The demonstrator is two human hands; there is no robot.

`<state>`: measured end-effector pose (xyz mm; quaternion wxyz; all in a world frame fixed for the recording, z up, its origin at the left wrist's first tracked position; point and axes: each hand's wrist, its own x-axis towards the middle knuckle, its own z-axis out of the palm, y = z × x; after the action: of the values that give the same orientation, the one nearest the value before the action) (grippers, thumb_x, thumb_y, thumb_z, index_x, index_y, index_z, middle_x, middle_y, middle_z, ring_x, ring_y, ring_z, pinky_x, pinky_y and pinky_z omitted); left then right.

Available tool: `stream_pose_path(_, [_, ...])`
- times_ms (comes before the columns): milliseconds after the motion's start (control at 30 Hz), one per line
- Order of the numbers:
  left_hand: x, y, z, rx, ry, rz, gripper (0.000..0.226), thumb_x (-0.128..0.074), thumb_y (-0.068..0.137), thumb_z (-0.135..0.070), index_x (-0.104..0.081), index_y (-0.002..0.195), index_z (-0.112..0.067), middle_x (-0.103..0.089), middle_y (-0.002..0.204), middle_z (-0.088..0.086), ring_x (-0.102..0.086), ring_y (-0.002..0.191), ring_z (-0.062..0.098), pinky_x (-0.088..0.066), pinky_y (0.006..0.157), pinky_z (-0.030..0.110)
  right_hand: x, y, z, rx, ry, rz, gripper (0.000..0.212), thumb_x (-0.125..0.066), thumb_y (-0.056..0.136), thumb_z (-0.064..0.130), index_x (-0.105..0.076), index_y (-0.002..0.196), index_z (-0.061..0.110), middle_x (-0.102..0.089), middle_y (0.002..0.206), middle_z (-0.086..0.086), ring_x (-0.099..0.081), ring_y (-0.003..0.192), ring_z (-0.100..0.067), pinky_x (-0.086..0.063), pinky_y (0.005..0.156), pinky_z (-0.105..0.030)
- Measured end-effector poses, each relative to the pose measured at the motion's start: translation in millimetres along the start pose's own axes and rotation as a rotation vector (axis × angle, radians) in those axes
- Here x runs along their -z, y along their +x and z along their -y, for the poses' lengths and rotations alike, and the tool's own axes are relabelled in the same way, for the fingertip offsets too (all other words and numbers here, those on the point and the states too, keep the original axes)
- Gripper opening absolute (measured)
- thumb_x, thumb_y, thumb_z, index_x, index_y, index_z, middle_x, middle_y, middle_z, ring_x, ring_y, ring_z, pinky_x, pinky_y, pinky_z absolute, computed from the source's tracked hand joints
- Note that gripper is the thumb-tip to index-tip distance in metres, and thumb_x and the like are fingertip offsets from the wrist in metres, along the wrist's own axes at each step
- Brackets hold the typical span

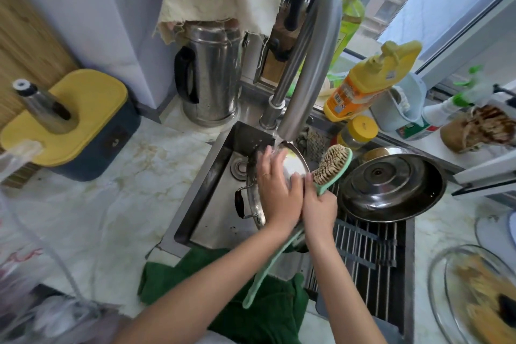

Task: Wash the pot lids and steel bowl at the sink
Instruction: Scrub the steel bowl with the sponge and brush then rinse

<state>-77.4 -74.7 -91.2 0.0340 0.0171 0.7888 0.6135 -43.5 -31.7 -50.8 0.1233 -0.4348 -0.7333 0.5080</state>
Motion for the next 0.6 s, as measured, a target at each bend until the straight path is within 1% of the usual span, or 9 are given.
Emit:
stream_pose_path(33, [1.3, 4.8, 2.6, -0.022, -0.028, 0.000, 0.039, -0.047, 0.082, -0.025, -0.060, 0.119, -0.024, -0.040, 0.146, 0.001, -0.030, 0.138, 0.009, -0.023, 0.112, 0.020, 0.0, -1.7, -0.9, 0.023, -0.022, 0.003, 0.039, -0.053, 0.096, 0.034, -0.058, 0.062, 0.018, -0.060, 0.060, 0.000, -0.056, 0.056, -0.013, -0.040, 0.055, -0.028])
stream_pose_path(100, [10.9, 38.2, 4.9, 0.142, -0.204, 0.006, 0.022, -0.049, 0.076, -0.030, -0.063, 0.093, -0.029, -0.060, 0.122, 0.002, -0.053, 0.116, 0.013, -0.040, 0.100, 0.025, 3.0, -5.6, -1.1, 0.081, -0.076, 0.017, 0.043, -0.053, 0.096, 0.035, -0.052, 0.056, 0.019, -0.055, 0.054, 0.001, -0.052, 0.052, -0.015, -0.037, 0.052, -0.029])
stream_pose_path(167, [20.5, 70.1, 10.4, 0.397, -0.327, 0.016, 0.016, -0.051, 0.081, -0.031, -0.064, 0.085, -0.023, -0.065, 0.089, -0.001, -0.059, 0.084, 0.017, -0.046, 0.082, 0.033, 6.7, -6.8, -1.0, 0.139, -0.134, 0.036, 0.050, -0.054, 0.095, 0.037, -0.046, 0.050, 0.017, -0.049, 0.048, 0.002, -0.048, 0.047, -0.017, -0.035, 0.050, -0.029])
stream_pose_path(200, [22.1, 72.0, 10.1, 0.439, -0.323, 0.024, 0.017, -0.050, 0.087, -0.027, -0.066, 0.089, -0.020, -0.064, 0.087, -0.002, -0.057, 0.083, 0.017, -0.045, 0.081, 0.033, 6.5, -5.7, -0.7, 0.156, -0.162, 0.035, 0.052, -0.054, 0.095, 0.037, -0.045, 0.049, 0.017, -0.048, 0.047, 0.002, -0.047, 0.046, -0.016, -0.034, 0.049, -0.029])
stream_pose_path(300, [13.0, 28.9, 3.2, 0.184, -0.098, 0.041, 0.035, -0.038, 0.094, -0.023, -0.062, 0.118, -0.015, -0.049, 0.135, -0.010, -0.040, 0.130, 0.009, -0.031, 0.111, 0.030, 2.8, -1.9, 0.1, 0.169, -0.153, 0.033, 0.048, -0.056, 0.095, 0.036, -0.052, 0.051, 0.015, -0.054, 0.049, 0.001, -0.050, 0.046, -0.015, -0.037, 0.048, -0.029])
stream_pose_path(367, [9.3, 0.4, -1.7, 0.021, 0.001, 0.030, 0.032, -0.041, 0.094, -0.019, -0.058, 0.121, -0.020, -0.031, 0.140, -0.024, -0.014, 0.142, 0.003, -0.010, 0.117, 0.023, -1.2, -1.8, -0.7, 0.174, -0.134, 0.039, 0.042, -0.056, 0.095, 0.035, -0.060, 0.061, 0.012, -0.062, 0.057, -0.002, -0.057, 0.051, -0.016, -0.043, 0.050, -0.031])
stream_pose_path(400, [10.7, -0.1, -4.5, -0.024, -0.002, 0.009, 0.028, -0.042, 0.095, -0.015, -0.060, 0.116, -0.020, -0.033, 0.138, -0.026, -0.014, 0.143, 0.004, -0.009, 0.117, 0.022, -2.2, -2.3, -1.0, 0.189, -0.139, 0.036, 0.040, -0.056, 0.095, 0.035, -0.062, 0.063, 0.012, -0.063, 0.058, -0.003, -0.059, 0.053, -0.017, -0.044, 0.051, -0.031])
stream_pose_path(500, [19.5, 35.4, -11.4, 0.131, -0.184, -0.045, 0.028, -0.041, 0.092, -0.005, -0.060, 0.078, -0.019, -0.062, 0.115, -0.003, -0.049, 0.122, 0.017, -0.032, 0.106, 0.027, 2.3, -4.4, -0.2, 0.202, -0.128, 0.051, 0.041, -0.057, 0.094, 0.034, -0.057, 0.058, 0.015, -0.060, 0.056, -0.002, -0.057, 0.052, -0.018, -0.045, 0.052, -0.032])
stream_pose_path(600, [19.3, 89.1, -3.9, 0.356, -0.130, 0.174, 0.025, -0.045, 0.094, -0.012, -0.067, 0.090, -0.001, -0.065, 0.106, 0.024, -0.059, 0.097, 0.030, -0.040, 0.078, 0.031, 21.4, -0.8, -0.9, 0.088, 0.068, 0.078, 0.033, -0.060, 0.093, 0.030, -0.058, 0.063, 0.016, -0.055, 0.056, 0.002, -0.050, 0.050, -0.014, -0.040, 0.048, -0.025])
